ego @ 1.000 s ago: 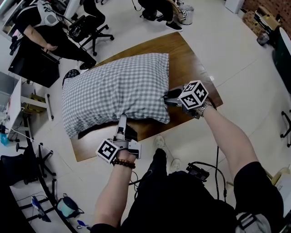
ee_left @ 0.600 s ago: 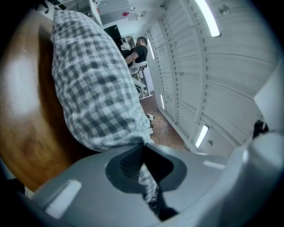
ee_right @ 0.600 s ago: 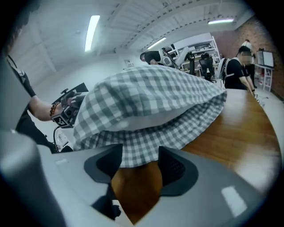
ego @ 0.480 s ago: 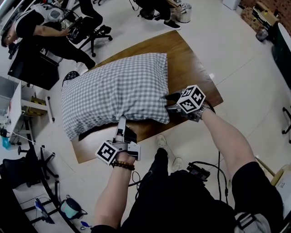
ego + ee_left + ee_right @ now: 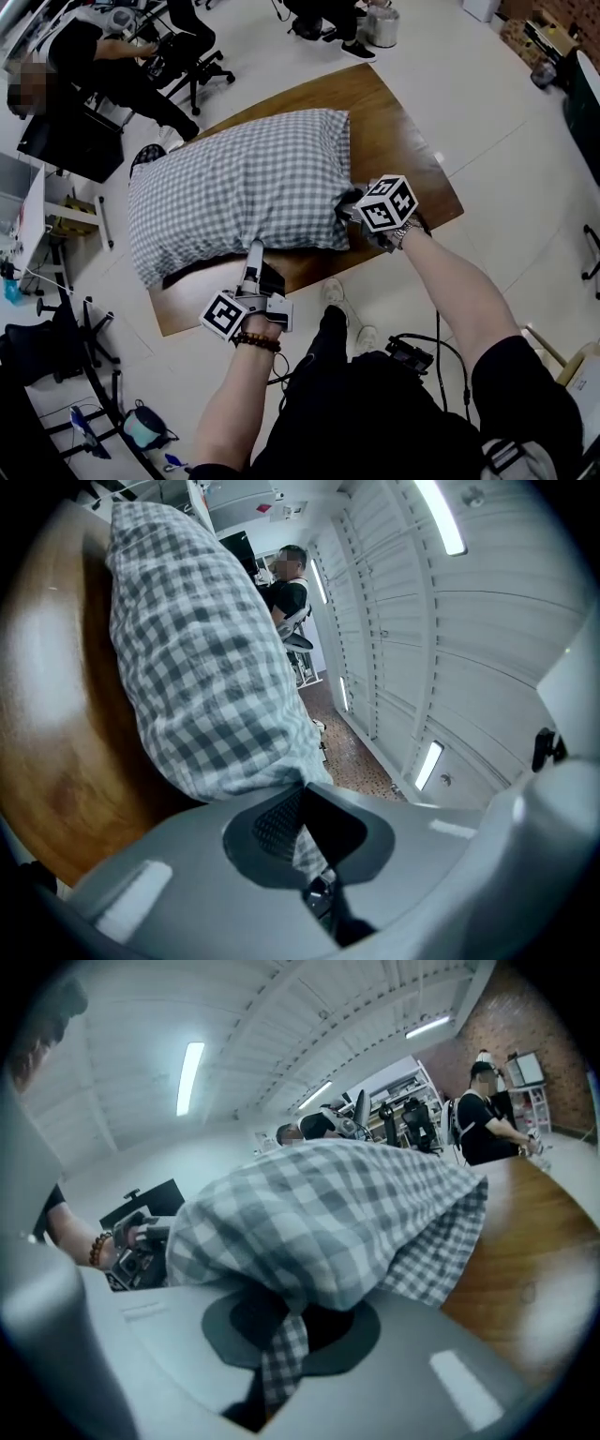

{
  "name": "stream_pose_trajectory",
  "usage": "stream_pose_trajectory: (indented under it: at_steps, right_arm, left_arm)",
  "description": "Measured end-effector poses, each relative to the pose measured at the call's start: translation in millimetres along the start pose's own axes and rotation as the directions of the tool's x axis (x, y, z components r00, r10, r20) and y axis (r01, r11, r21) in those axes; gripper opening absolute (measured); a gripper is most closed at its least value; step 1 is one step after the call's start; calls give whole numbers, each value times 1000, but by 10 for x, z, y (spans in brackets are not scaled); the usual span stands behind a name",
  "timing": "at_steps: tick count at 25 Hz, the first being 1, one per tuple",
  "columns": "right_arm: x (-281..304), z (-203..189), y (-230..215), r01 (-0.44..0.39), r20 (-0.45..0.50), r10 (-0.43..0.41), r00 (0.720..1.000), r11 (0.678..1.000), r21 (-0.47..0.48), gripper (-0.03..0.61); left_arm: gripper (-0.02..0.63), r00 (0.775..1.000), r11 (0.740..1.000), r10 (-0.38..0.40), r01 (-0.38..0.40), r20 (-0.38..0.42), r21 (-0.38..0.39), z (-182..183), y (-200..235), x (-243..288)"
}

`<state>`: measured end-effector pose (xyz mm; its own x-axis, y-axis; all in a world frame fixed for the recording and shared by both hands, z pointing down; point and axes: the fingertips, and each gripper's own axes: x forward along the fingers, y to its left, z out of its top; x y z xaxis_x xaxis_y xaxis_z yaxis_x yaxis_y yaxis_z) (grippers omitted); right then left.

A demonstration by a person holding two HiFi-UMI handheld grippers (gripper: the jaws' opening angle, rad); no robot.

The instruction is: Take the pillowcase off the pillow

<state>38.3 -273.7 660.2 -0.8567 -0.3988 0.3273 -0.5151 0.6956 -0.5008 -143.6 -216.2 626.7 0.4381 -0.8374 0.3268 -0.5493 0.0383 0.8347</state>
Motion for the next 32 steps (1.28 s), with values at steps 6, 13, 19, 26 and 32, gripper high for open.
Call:
stream_pose_trajectory:
  at_steps: [6,13,19,26,32]
  right_arm:
    - [-304,-132,-204,130,-38,-138,990,976,-177,18]
    - [-544,-71,-230,214,-32,-230,973,941,-264,17]
    - [-820,-27,-240,273,-25,-291,956,922,-275,15]
    - [-1172,-187,-403,358,-22,-372,928,907,-223,15]
    - [-1085,-652,-339,350,-112,-373,921,919,-178,23]
  left_arm:
    - [2,991,994,-106,109,78,-32,32,-175,23]
    - [2,944,958,-264,280,199,-58,389,-115,-36]
    - [2,936,958,-254,278,244,-70,579,61,-153]
    - [0,934,961,-233,264,270,-81,682,208,-244]
    - [3,965,971,-216,228,149,-73,277,249,-261]
